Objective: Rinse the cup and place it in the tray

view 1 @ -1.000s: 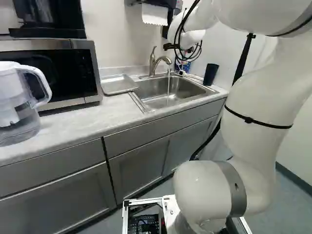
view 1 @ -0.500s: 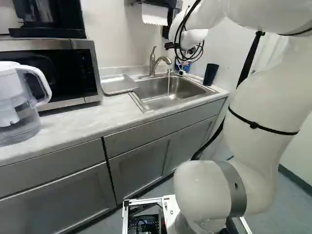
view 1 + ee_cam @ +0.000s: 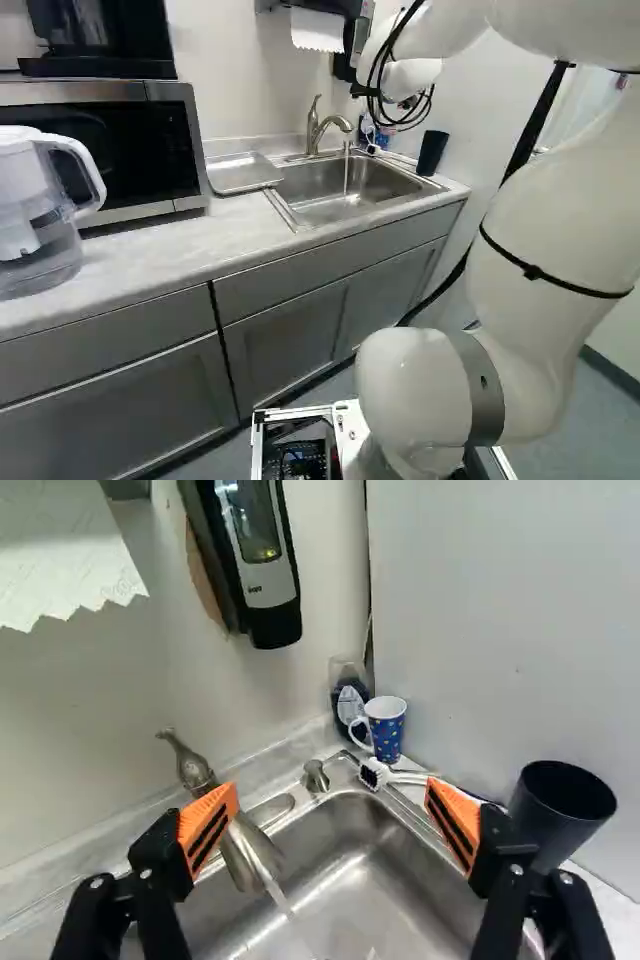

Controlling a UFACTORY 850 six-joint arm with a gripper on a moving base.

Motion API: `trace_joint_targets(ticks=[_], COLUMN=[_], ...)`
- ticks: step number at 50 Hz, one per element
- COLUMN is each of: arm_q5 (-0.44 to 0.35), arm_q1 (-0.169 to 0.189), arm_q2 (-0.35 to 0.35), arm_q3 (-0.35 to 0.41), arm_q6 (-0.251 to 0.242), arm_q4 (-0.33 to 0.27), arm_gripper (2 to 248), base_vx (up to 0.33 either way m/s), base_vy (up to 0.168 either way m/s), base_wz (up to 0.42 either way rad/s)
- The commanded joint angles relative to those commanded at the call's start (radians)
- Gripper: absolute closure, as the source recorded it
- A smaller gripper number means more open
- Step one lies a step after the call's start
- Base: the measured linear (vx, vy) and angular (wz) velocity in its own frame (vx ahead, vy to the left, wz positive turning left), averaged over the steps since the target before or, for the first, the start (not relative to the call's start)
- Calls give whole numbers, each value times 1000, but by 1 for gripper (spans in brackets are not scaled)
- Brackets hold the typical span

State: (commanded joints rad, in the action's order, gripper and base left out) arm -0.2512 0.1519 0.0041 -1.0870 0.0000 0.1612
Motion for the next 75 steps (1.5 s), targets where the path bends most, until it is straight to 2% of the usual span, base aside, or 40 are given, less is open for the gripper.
trace_joint_targets(ticks=[23,44,61,75], arm_q5=[-53,-111,-123,-133], arm_q1=[56,92,93,93], arm_q2=[62,89,89,89], arm_q3=[61,87,87,87], arm_q6=[-11,-211,-390,-392], arm_q4=[39,85,122,154], arm_gripper=[3,3,3,3], base_vx=[0,0,0,0], base_vy=[0,0,0,0], base_wz=[0,0,0,0])
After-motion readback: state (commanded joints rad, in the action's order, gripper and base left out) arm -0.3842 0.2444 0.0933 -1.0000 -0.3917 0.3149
